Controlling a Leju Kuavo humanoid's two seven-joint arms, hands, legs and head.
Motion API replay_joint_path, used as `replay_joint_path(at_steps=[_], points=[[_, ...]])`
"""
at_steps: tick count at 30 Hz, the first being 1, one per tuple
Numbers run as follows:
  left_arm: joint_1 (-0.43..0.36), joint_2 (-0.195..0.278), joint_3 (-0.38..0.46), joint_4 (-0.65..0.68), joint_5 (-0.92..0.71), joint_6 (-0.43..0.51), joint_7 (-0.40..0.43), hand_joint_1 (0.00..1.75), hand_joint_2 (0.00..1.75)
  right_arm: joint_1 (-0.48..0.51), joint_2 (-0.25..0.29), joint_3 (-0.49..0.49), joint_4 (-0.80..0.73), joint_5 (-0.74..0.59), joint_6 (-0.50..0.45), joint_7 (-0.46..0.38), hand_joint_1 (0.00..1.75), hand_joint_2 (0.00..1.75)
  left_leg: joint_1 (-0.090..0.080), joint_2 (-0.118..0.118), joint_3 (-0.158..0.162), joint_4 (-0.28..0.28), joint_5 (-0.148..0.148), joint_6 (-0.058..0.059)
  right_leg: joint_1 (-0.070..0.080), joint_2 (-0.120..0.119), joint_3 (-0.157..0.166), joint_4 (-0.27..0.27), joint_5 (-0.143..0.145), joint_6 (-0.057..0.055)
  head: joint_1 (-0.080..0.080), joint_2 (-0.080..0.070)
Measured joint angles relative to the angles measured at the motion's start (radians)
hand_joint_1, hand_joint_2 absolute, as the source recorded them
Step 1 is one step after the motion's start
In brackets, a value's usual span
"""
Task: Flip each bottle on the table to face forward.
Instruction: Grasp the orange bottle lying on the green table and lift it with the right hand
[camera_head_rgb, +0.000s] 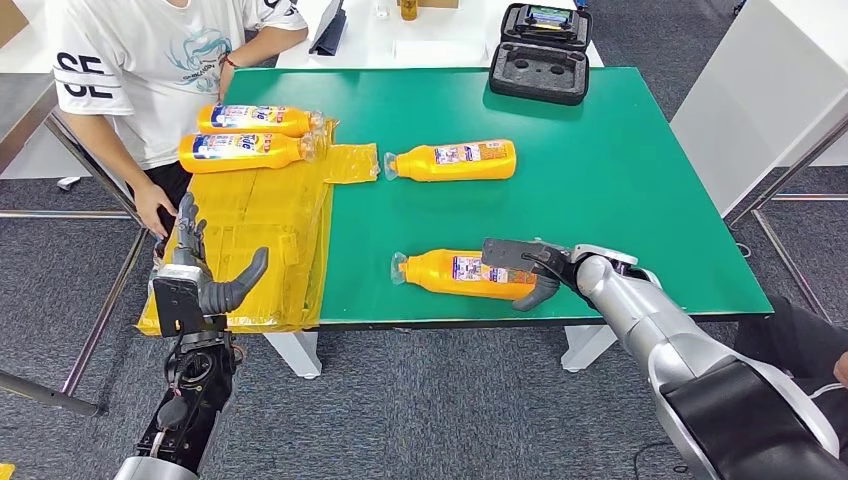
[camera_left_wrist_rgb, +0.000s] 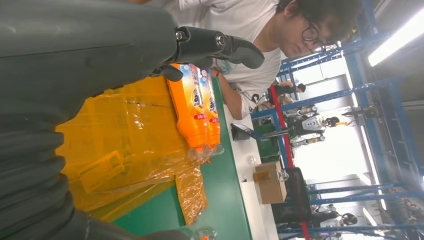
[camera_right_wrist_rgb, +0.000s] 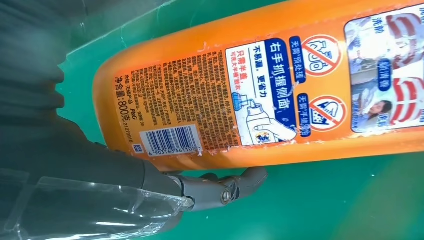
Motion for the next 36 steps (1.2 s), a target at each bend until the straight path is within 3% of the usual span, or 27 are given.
replay_joint_path(at_steps=[22,25,28,30,36], points=[[-0.008,-0.009,-0.014,0.025,0.011,-0.011,-0.006,0.00,1.75,0.024,-0.026,0.009,0.011,0.006,-0.017,0.043,0.06,1.75,0.000,0.000,0.000,0.000,0.000,0.000,0.000,0.000,0.000,0.000,0.000,0.000,0.000,0.000],[-0.008,-0.009,-0.017,0.028,0.012,-0.012,-0.006,0.00,1.75,0.025,-0.027,0.009,0.013,0.010,-0.019,0.049,0.35,1.75,0.000,0.000,0.000,0.000,0.000,0.000,0.000,0.000,0.000,0.000,0.000,0.000,0.000,0.000],[-0.008,-0.009,-0.018,0.031,0.014,-0.012,-0.006,0.00,1.75,0.026,-0.028,0.009,0.014,0.013,-0.024,0.054,0.99,1.75,0.000,0.000,0.000,0.000,0.000,0.000,0.000,0.000,0.000,0.000,0.000,0.000,0.000,0.000],[-0.008,-0.010,-0.018,0.033,0.017,-0.012,-0.006,0.00,1.75,0.026,-0.028,0.010,0.015,0.014,-0.025,0.058,1.30,1.75,0.000,0.000,0.000,0.000,0.000,0.000,0.000,0.000,0.000,0.000,0.000,0.000,0.000,0.000],[-0.008,-0.015,-0.018,0.042,0.020,-0.010,-0.006,0.00,1.75,0.027,-0.028,0.009,0.019,0.013,-0.045,0.068,1.43,1.75,0.000,0.000,0.000,0.000,0.000,0.000,0.000,0.000,0.000,0.000,0.000,0.000,0.000,0.000]])
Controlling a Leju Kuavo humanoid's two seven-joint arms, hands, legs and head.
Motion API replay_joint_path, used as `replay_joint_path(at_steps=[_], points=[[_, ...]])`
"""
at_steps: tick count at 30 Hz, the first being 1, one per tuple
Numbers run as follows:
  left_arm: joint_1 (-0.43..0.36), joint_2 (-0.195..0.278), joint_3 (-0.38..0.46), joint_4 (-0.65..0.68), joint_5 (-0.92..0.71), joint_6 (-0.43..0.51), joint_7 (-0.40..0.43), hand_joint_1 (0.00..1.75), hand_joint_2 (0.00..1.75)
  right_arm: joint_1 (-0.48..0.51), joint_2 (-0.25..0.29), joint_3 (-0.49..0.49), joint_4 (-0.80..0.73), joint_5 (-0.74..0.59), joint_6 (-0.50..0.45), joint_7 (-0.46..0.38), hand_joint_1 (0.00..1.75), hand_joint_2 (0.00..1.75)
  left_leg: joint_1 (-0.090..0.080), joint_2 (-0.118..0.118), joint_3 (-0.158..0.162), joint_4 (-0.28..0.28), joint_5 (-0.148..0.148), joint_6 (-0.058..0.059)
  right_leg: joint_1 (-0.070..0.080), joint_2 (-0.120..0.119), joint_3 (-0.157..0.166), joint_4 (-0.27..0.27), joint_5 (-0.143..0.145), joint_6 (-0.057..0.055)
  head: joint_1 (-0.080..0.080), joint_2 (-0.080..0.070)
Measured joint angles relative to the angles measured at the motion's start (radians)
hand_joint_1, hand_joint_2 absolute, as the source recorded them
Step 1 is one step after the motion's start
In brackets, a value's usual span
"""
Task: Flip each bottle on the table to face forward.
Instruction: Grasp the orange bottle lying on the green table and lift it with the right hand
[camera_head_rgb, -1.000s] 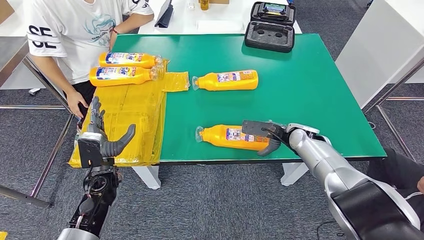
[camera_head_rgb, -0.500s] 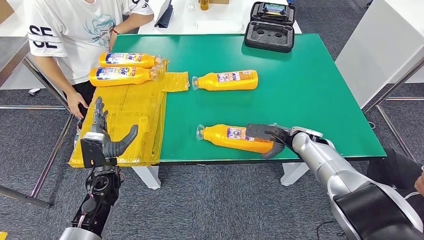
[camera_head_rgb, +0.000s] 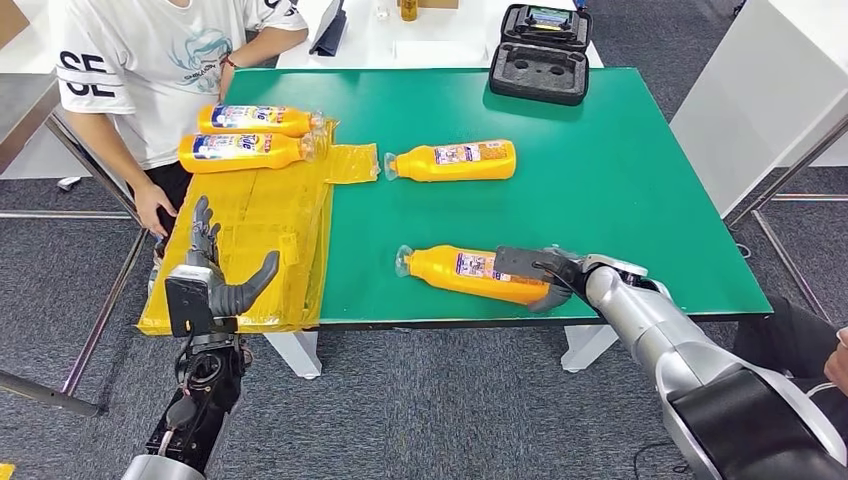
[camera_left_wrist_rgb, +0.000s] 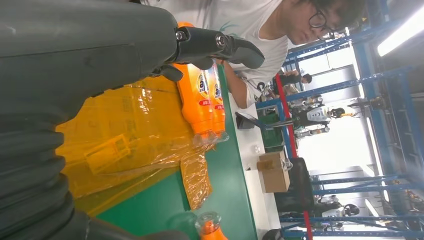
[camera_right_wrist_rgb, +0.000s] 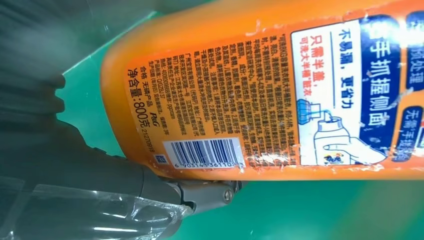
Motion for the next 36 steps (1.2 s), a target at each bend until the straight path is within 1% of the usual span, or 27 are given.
replay_joint_path(at_steps=[3,6,8,13,24,30,36], points=[[0.000,-0.001,0.000,0.007,0.000,0.000,0.000,0.00,1.75,0.000,-0.001,0.000,0.002,-0.001,-0.006,0.002,1.49,1.75,0.000,0.000,0.000,0.000,0.000,0.000,0.000,0.000,0.000,0.000,0.000,0.000,0.000,0.000],[0.000,-0.002,0.000,0.015,0.000,0.000,0.000,0.00,1.75,0.000,-0.002,0.000,0.003,-0.001,-0.009,0.004,1.66,1.75,0.000,0.000,0.000,0.000,0.000,0.000,0.000,0.000,0.000,0.000,0.000,0.000,0.000,0.000],[0.000,-0.002,0.000,0.019,0.000,0.001,-0.002,0.00,1.75,0.000,-0.001,0.000,0.004,-0.003,-0.016,0.002,1.71,1.75,0.000,0.000,0.000,0.000,0.000,0.000,0.000,0.000,0.000,0.000,0.000,0.000,0.000,0.000],[0.007,-0.002,0.000,0.020,-0.002,0.004,-0.004,0.00,1.75,0.006,0.005,-0.006,0.004,-0.017,-0.062,-0.031,1.71,1.75,0.000,0.000,0.000,0.000,0.000,0.000,0.000,0.000,0.000,0.000,0.000,0.000,0.000,0.000],[0.013,-0.002,0.000,0.020,-0.007,0.005,-0.003,0.00,1.75,0.012,0.013,-0.009,0.004,-0.021,-0.080,-0.043,1.74,1.75,0.000,0.001,0.000,0.000,0.000,0.000,0.000,0.000,0.000,0.000,0.000,0.000,0.000,0.000],[0.031,-0.002,0.001,0.004,-0.010,0.009,0.002,0.00,1.75,0.021,0.030,-0.038,-0.009,-0.049,-0.150,-0.115,1.73,1.75,0.000,0.000,0.000,0.000,0.000,0.000,0.000,0.000,0.000,0.000,0.000,0.000,0.000,0.000],[0.067,-0.001,0.015,-0.043,0.006,0.001,0.000,0.00,1.75,0.054,0.060,-0.101,-0.085,-0.099,-0.232,-0.206,1.71,1.75,0.000,0.000,0.000,0.000,0.000,0.000,0.000,0.000,0.000,0.000,0.000,0.000,0.000,0.000]])
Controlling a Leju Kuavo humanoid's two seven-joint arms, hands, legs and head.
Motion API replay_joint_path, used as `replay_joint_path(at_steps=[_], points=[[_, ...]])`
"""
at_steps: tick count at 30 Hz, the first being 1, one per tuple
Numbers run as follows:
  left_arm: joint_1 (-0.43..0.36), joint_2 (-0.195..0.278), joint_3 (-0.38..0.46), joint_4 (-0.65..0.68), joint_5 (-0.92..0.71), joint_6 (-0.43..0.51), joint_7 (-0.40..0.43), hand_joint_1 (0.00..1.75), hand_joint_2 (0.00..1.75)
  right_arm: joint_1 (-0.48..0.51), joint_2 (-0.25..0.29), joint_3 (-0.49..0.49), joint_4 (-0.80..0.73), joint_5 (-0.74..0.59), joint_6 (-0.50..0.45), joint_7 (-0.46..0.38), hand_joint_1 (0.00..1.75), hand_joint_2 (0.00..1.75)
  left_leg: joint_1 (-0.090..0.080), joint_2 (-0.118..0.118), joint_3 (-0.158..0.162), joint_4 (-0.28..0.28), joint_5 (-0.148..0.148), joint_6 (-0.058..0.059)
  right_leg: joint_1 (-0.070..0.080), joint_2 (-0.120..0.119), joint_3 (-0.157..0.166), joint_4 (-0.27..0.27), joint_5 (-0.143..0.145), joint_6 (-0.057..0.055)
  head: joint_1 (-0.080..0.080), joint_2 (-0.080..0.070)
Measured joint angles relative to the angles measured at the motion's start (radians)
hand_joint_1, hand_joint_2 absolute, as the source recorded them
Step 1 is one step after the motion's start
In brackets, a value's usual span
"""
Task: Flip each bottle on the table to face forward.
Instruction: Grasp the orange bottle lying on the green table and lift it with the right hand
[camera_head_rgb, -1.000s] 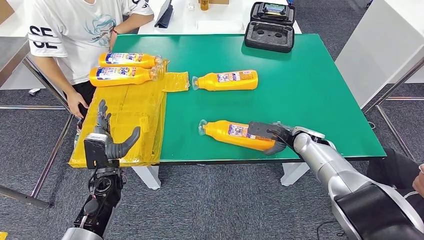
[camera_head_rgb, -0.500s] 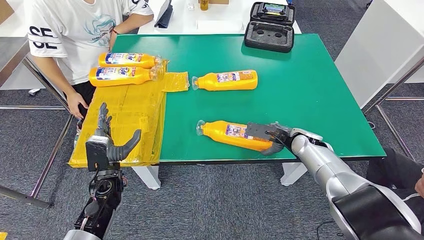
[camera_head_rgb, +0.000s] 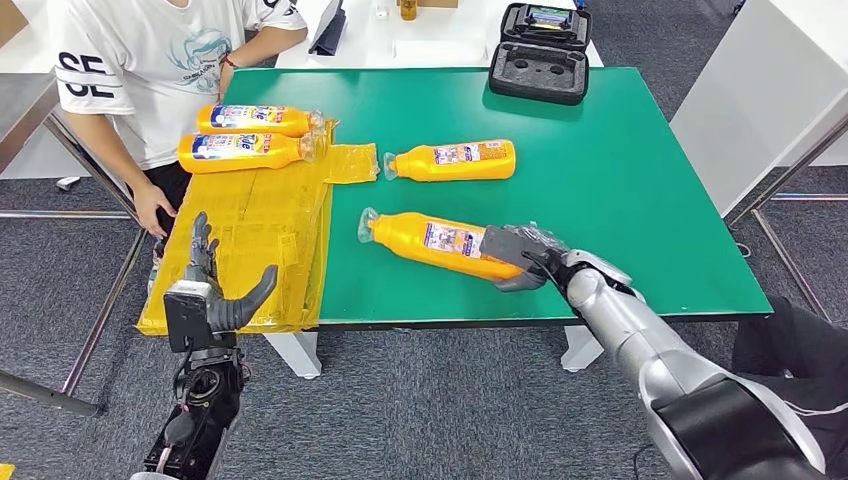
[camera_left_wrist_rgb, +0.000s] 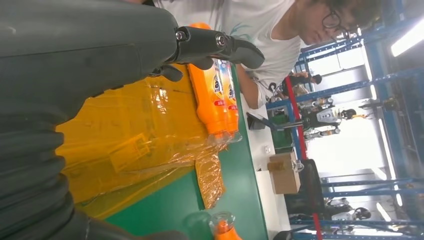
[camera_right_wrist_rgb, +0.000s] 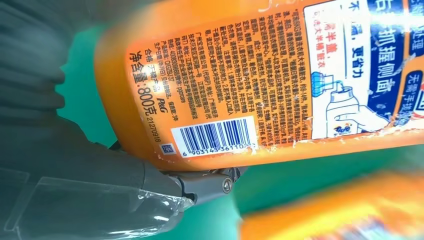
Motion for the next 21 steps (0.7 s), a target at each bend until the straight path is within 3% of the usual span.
replay_joint_path(at_steps=[13,21], points=[[0.067,0.001,0.032,-0.103,0.063,-0.018,-0.014,0.00,1.75,0.090,0.049,-0.122,-0.129,-0.065,-0.076,-0.065,1.75,1.75,0.000,-0.001,0.000,0.000,0.000,0.000,0.000,0.000,0.000,0.000,0.000,0.000,0.000,0.000],[0.135,0.002,0.068,-0.222,0.217,-0.166,-0.011,0.00,1.75,0.151,0.079,-0.212,-0.200,-0.091,-0.107,-0.158,1.75,1.75,0.000,0.000,0.000,0.000,0.000,0.000,0.000,0.000,-0.001,0.000,0.000,0.000,0.000,0.000]])
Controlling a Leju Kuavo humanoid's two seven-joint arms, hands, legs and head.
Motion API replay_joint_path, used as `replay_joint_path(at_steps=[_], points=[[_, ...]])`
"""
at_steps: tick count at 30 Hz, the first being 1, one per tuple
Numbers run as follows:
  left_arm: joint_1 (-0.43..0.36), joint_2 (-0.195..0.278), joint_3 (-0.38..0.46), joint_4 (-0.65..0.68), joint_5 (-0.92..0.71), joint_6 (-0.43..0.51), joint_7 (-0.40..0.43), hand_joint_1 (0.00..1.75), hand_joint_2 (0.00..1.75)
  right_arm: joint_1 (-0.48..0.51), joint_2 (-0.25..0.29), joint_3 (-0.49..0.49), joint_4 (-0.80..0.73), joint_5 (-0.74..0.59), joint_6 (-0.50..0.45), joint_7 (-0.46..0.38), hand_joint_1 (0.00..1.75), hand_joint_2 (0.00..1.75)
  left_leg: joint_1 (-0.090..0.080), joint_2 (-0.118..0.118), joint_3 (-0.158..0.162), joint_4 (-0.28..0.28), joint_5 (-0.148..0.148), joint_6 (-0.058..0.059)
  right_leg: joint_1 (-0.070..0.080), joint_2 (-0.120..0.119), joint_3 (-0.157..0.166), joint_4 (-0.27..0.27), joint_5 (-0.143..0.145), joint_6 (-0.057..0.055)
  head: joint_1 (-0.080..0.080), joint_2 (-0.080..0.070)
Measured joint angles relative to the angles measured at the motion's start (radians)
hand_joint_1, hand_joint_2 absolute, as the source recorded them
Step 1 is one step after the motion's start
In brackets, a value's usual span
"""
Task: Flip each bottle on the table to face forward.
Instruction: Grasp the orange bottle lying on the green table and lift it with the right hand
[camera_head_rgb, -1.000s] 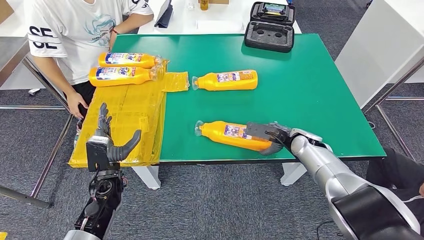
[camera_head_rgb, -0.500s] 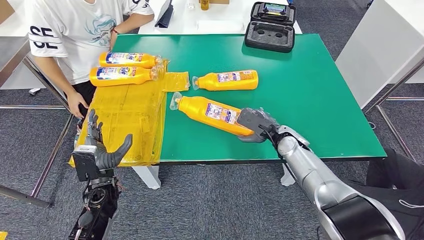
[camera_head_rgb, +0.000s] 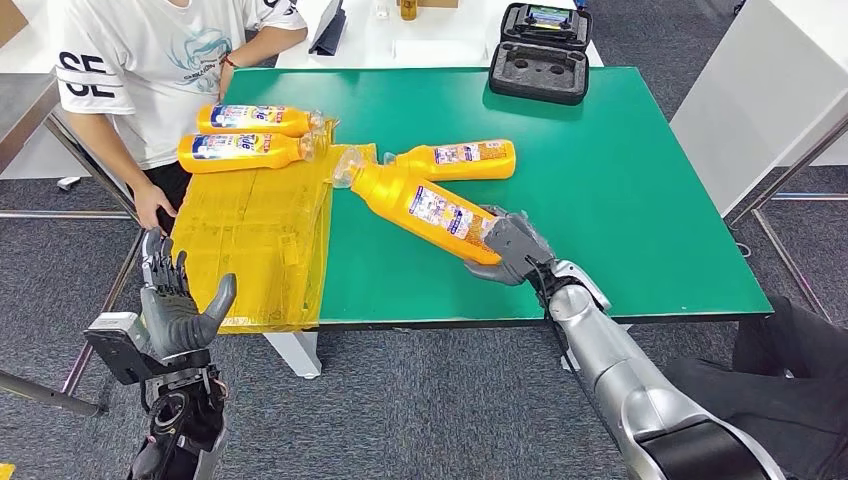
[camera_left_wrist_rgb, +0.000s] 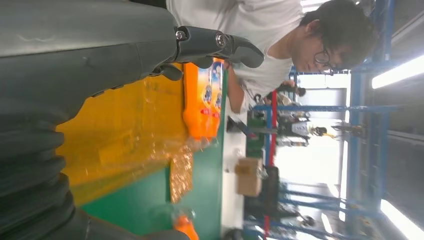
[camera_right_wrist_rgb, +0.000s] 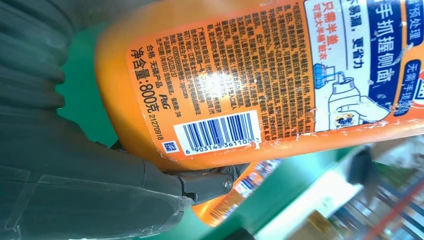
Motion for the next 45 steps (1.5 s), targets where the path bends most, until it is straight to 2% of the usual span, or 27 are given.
replay_joint_path(at_steps=[7,13,20,27,37,45], points=[[0.041,0.000,-0.010,-0.068,0.097,-0.198,0.049,0.00,1.75,0.035,0.033,-0.051,-0.016,-0.010,0.010,-0.100,1.75,1.75,0.000,0.000,0.000,0.000,0.000,0.000,0.000,0.000,0.000,0.000,0.000,0.000,0.000,0.000],[0.050,-0.004,-0.084,-0.091,0.131,-0.302,0.099,0.00,1.75,0.073,0.093,-0.050,-0.019,0.002,0.023,-0.193,1.75,1.75,0.000,0.001,0.000,0.000,0.000,0.000,0.000,0.000,0.000,0.000,0.000,0.000,0.000,0.000],[0.020,-0.010,-0.175,-0.075,0.125,-0.338,0.121,0.00,1.75,0.134,0.181,-0.011,-0.020,-0.001,0.045,-0.213,1.75,1.75,0.001,0.001,0.000,0.000,0.000,0.000,0.001,0.000,-0.001,0.000,0.000,0.000,0.000,0.000],[-0.036,-0.015,-0.250,-0.026,0.106,-0.368,0.128,0.00,1.75,0.184,0.237,0.040,-0.026,-0.028,0.080,-0.214,1.75,1.75,0.000,0.001,0.000,0.000,0.000,0.000,0.000,0.000,-0.001,0.000,0.000,0.000,0.000,0.000],[-0.082,-0.020,-0.297,0.046,0.057,-0.366,0.123,0.00,1.75,0.185,0.269,0.089,-0.015,-0.016,0.108,-0.214,1.75,1.75,0.000,0.001,0.000,0.000,0.000,0.000,0.000,0.001,-0.001,0.000,0.000,0.000,0.000,0.000],[-0.089,-0.020,-0.306,0.090,0.034,-0.358,0.119,0.00,1.75,0.183,0.272,0.092,-0.005,-0.028,0.117,-0.215,1.75,1.75,0.000,0.002,0.000,0.000,0.000,0.000,0.000,0.001,-0.001,0.000,0.000,0.000,0.000,0.000]])
